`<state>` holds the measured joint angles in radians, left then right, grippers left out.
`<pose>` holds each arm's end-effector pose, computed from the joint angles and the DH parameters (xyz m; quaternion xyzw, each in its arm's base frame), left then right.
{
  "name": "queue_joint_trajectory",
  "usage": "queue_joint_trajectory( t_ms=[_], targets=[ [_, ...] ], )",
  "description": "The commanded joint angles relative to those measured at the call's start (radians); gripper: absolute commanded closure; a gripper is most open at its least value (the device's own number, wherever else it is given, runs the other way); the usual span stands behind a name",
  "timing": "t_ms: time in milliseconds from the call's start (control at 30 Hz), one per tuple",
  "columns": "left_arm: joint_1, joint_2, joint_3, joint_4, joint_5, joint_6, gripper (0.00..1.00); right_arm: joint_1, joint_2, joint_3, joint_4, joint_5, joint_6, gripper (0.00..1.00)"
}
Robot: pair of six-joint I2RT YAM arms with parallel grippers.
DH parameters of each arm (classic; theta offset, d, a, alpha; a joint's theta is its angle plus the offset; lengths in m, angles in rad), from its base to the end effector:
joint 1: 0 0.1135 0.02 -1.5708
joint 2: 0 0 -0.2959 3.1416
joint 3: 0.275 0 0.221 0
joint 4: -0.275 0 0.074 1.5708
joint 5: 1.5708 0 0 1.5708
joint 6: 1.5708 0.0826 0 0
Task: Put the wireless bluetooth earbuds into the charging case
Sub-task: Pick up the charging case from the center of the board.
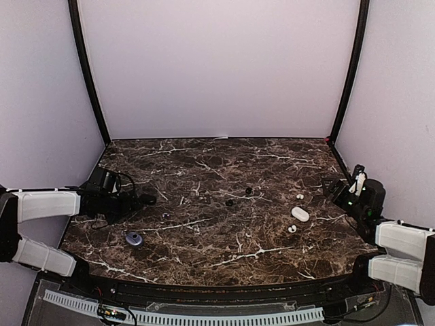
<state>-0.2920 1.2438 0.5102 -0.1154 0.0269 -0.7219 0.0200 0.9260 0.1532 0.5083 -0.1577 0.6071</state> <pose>0.2163 -0.0674 0.1784 -0.1949 0.9150 -0.1824 0.3026 0.1862 0.0167 0.2038 0.1833 0.7717 0.2464 0.5570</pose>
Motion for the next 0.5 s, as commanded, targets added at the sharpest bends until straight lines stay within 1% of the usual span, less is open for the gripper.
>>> queue_joint_trajectory(
  t_ms=[0,133,233,333,467],
  targets=[
    [-0.005,0.0,0.057,-0.063,-0.035,0.049,0.06,0.008,0.002,0.028,0.041,-0.013,-0.013,0.01],
    [-0.029,0.039,0.12,-0.104,-0.054,0.127,0.06,0.011,0.0,0.023,0.056,-0.019,-0.017,0.01],
    [-0.067,0.06,0.149,-0.115,-0.13,0.16,0.01,0.013,0.001,0.015,0.082,-0.036,-0.022,0.01],
    [-0.086,0.08,0.163,-0.1,-0.165,0.195,0.01,0.014,0.001,0.009,0.098,-0.049,-0.024,0.01],
    [-0.109,0.12,0.163,-0.046,-0.163,0.274,0.01,0.014,0.007,0.003,0.111,-0.056,-0.022,0.01]
  ],
)
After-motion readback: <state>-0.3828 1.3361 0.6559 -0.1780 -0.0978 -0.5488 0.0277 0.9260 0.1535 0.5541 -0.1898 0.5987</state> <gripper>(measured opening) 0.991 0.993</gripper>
